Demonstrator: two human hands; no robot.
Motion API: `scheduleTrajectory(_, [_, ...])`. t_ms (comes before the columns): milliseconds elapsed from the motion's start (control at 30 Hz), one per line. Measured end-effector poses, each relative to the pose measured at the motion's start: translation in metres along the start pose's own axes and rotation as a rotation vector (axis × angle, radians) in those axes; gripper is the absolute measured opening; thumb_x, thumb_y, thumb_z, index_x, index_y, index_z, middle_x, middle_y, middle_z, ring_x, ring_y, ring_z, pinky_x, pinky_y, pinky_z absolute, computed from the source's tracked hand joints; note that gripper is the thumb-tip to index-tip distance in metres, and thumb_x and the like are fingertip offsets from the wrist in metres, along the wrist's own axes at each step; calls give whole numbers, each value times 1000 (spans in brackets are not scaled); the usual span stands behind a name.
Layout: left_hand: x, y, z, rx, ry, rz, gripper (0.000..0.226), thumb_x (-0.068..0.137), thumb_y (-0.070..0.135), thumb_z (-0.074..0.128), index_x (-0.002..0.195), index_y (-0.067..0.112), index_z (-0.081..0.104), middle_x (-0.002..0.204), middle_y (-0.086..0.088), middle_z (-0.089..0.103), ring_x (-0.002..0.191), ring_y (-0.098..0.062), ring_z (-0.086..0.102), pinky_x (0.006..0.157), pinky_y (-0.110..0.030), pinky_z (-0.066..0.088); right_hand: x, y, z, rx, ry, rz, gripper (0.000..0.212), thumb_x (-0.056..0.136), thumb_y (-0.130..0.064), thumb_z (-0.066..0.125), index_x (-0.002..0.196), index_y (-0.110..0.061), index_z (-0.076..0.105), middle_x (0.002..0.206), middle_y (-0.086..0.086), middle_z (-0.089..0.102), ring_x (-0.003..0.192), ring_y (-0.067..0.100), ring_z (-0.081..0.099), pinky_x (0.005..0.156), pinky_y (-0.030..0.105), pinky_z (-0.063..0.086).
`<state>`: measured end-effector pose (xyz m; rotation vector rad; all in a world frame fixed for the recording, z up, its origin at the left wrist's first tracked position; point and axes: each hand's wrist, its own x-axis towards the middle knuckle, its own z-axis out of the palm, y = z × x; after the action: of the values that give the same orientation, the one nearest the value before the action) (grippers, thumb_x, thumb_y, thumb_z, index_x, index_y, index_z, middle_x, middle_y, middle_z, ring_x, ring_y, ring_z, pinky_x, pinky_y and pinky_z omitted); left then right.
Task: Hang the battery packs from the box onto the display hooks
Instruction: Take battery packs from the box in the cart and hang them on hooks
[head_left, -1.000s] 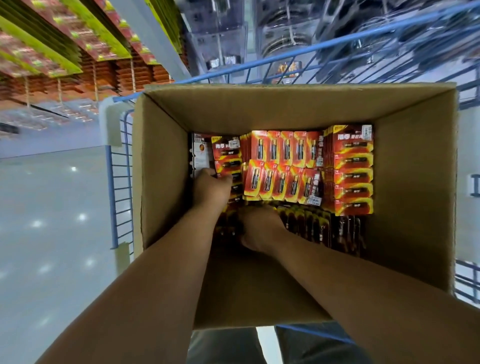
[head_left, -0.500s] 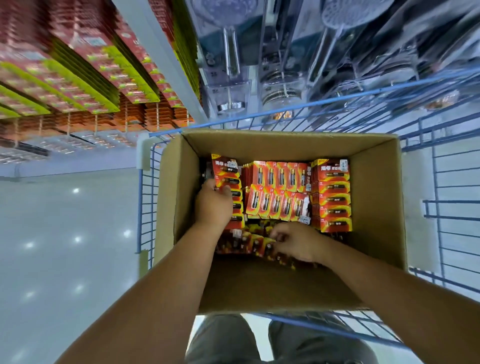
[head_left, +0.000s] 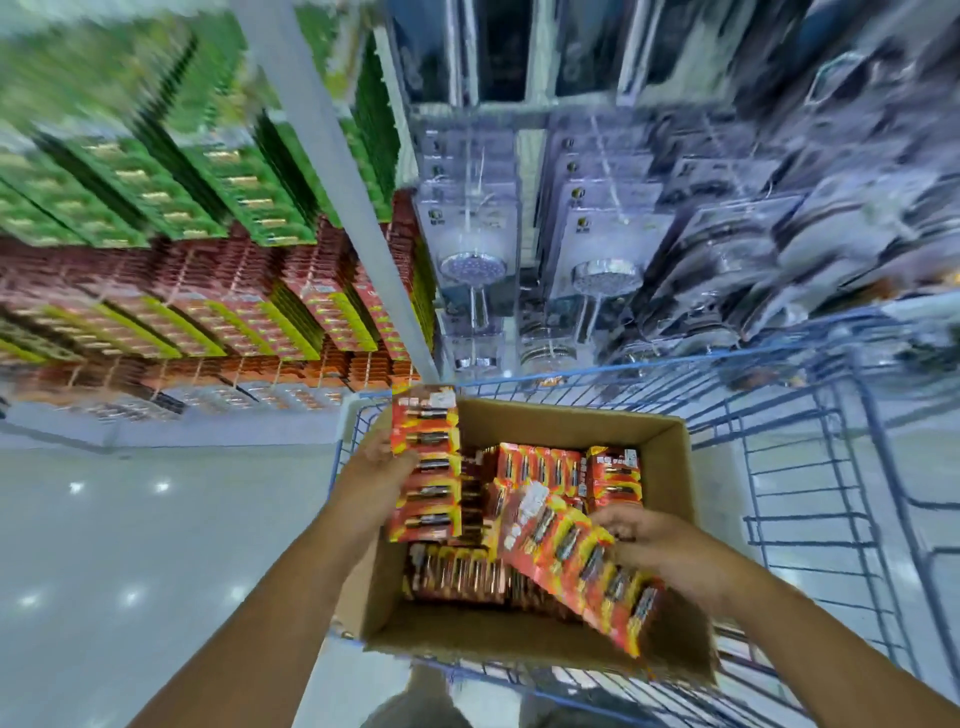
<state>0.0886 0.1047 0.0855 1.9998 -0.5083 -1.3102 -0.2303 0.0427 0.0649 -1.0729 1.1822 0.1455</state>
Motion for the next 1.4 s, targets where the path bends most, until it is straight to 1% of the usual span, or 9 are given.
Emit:
scheduleTrajectory(167, [-43,4,-38,-151,88,37,22,101,34,67,122,30,63,107,-2,80,92,-23,79,90,-51,62,-13,-41,20,275,-1,-187,32,100,5,55,127,-10,63,120,13,76,109,36,73,91,48,58])
scheduleTrajectory(367, [-96,6,-99,-323,189,198,20,99,31,67,116,23,63,98,-2,81,87,-24,79,70,-37,61,-17,-112,89,435,-33,-329,31,101,6,54,125,-10,61,119,15,75,101,34,75,85,48,60])
scheduleTrajectory(533, [-136,-5,-186,-396,287,270,17,100,27,68,114,20,63,97,-6,81,87,-26,79,78,-44,61,-22,-174,180,443,-91,-426,34,96,10,57,126,-6,59,112,17,76,85,26,76,71,39,60])
scheduleTrajectory(633, [-162,-20,-257,-448,333,327,17,101,27,66,117,21,62,102,-7,80,90,-27,79,81,-46,61,-33,-212,254,451,-193,-502,53,78,-1,69,129,-7,57,101,16,74,78,29,72,67,40,55])
scheduleTrajectory(733, [-194,-38,-331,-490,378,390,14,102,24,65,115,21,63,97,-6,81,83,-23,79,63,-33,60,-40,-240,334,439,-291,-547,64,72,5,73,132,-5,54,98,21,72,73,32,73,58,39,57])
scheduleTrajectory(833, [-223,-54,-404,-525,422,458,14,102,19,64,116,21,63,87,-4,80,76,-20,79,53,-23,57,-45,-265,412,405,-294,-591,90,51,-2,96,131,-4,54,102,26,74,76,37,75,59,44,62])
scheduleTrajectory(1000, [-256,-71,-500,-551,480,489,15,102,19,63,117,18,62,87,-6,80,72,-21,78,51,-23,56,-56,-304,512,384,-298,-634,63,76,9,62,137,-6,55,113,28,73,83,37,75,68,46,64])
scheduleTrajectory(1200, [-237,-73,-581,-547,553,510,17,102,29,64,119,26,61,93,5,81,79,-18,79,63,-31,58,-49,-363,578,329,-319,-660,62,82,6,77,137,-15,57,120,25,74,103,45,74,89,58,59])
scheduleTrajectory(1400, [-175,-32,-649,-520,554,542,29,100,31,67,126,22,59,97,-1,81,85,-24,79,73,-42,62,-5,-441,615,332,-314,-700,56,80,1,72,132,-10,57,116,22,76,100,41,76,73,49,64])
